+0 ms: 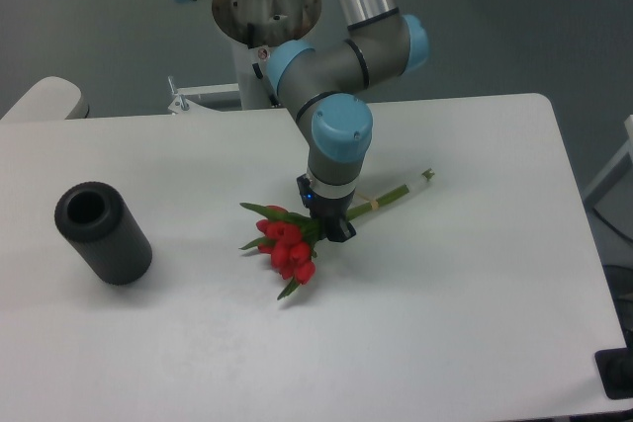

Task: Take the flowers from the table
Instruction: 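Lift the grasped tulip bouquet up off the table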

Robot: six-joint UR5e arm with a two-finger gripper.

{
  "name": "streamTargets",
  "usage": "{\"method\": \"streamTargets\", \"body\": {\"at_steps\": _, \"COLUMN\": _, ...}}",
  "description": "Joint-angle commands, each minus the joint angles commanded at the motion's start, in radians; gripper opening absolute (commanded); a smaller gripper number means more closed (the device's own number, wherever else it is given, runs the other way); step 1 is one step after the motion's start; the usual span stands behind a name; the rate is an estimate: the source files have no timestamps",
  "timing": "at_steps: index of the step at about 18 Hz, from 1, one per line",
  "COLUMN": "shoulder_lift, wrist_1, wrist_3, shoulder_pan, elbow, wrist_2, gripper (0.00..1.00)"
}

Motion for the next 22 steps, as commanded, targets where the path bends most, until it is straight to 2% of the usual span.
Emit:
{"method": "streamTargets", "body": {"at_steps": 3, "shoulder_lift": 0.002, "wrist_1": -0.026, "wrist_3": -0.003, "shoulder_pan": 0.001, "elbow": 0.078, "wrist_2": -0.158, "gripper": 0.21}}
{"method": "streamTargets", "body": {"at_steps": 5, "shoulder_lift": 0.002, "wrist_1": -0.049, "wrist_3": -0.002, "shoulder_pan": 0.000, "elbow": 0.121, "wrist_2": -0.201, "gripper": 0.21}}
{"method": "streamTargets", "body": {"at_steps": 9, "shoulder_lift": 0.015, "wrist_1": -0.052, "wrist_3": -0.014, "shoulder_pan": 0.000, "elbow": 0.190, "wrist_2": -0.308, "gripper": 0.21}}
{"method": "streamTargets", "body": {"at_steps": 11, "shoulder_lift": 0.029, "wrist_1": -0.052, "wrist_3": -0.028, "shoulder_pan": 0.003, "elbow": 0.206, "wrist_2": -0.370, "gripper": 0.21}}
{"method": "streamTargets", "body": {"at_steps": 16, "shoulder_lift": 0.026, "wrist_1": -0.040, "wrist_3": -0.191, "shoulder_pan": 0.017, "elbow": 0.243, "wrist_2": -0.555, "gripper": 0.21}}
{"method": "streamTargets", "body": {"at_steps": 22, "shoulder_lift": 0.029, "wrist_1": -0.038, "wrist_3": -0.210, "shoulder_pan": 0.040, "elbow": 0.241, "wrist_2": -0.623, "gripper": 0.21}}
